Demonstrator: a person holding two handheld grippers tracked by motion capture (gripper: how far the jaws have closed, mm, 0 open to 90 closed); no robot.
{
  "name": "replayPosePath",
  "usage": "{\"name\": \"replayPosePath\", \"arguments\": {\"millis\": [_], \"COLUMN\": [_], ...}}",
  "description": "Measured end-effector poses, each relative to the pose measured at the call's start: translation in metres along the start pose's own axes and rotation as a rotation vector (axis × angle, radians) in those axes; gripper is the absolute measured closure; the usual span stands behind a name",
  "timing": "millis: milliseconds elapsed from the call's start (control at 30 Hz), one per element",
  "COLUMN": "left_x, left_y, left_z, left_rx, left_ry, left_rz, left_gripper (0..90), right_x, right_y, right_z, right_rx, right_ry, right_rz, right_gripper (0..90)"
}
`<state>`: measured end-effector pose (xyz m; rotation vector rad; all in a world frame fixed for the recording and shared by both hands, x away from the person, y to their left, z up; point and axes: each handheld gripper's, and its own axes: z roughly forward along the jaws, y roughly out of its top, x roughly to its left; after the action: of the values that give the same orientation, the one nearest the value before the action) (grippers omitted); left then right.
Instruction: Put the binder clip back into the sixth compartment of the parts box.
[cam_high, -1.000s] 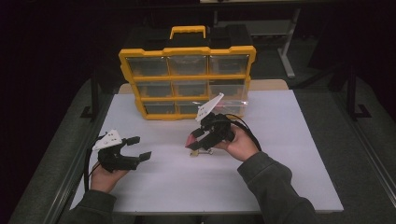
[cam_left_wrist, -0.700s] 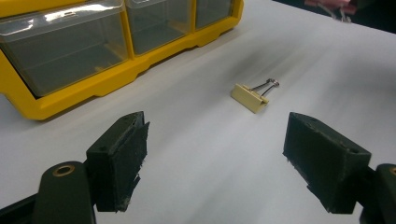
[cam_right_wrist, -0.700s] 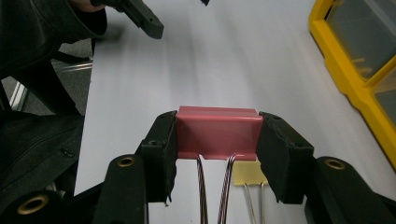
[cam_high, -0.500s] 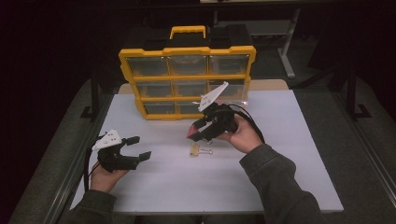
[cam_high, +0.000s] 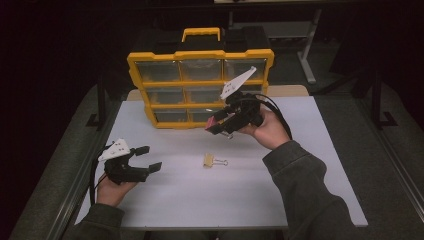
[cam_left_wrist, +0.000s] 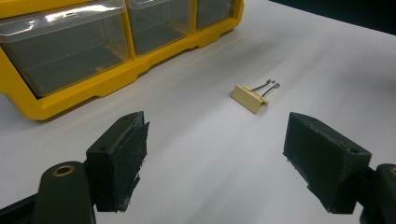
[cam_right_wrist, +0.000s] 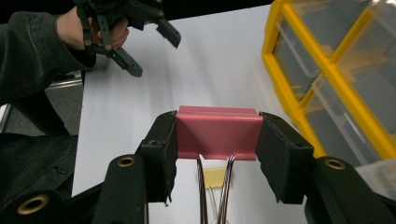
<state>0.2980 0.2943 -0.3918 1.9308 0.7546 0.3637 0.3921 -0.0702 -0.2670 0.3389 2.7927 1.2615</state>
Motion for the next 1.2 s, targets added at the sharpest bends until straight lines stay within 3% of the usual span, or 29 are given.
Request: {"name": "replayPosePath", "arguments": {"millis": [333,633,867,1000,1133,1200], "left_x": [-0.001,0.0,0.0,0.001,0.001,0.001], "left_y": [0.0,-0.001,-0.001,-0.001,-0.001,-0.001], "left_z": [0.001,0.001,0.0,0.0,-0.001,-0.001], "left_rx": [-0.007,-0.004,-0.009,-0.006,0.004,-0.003], "left_ry": [-0.002,-0.005,-0.006,-0.007,-0.005,-0.005], "left_rz": [-0.011,-0.01,-0.015,-0.014,-0.001,-0.011], "left_gripper": [21.4,21.4,21.4,21.5,21.5,21.5], "right_x": [-0.011,-0.023,-0.037,-0.044,-0.05,-0.054], "right_y": [0.012,0.021,0.024,0.025,0.022,0.019], "right_z": [-0.021,-0.042,-0.057,-0.062,-0.065,-0.065], "right_rx": [-0.015,-0.014,-0.02,-0.012,-0.005,-0.003], "right_ry": [-0.031,-0.087,-0.122,-0.147,-0.164,-0.178], "right_rz": [0.013,0.009,0.06,0.052,0.118,0.126], "right_gripper": [48.4,48.4,48.4,48.4,48.4,48.4]}}
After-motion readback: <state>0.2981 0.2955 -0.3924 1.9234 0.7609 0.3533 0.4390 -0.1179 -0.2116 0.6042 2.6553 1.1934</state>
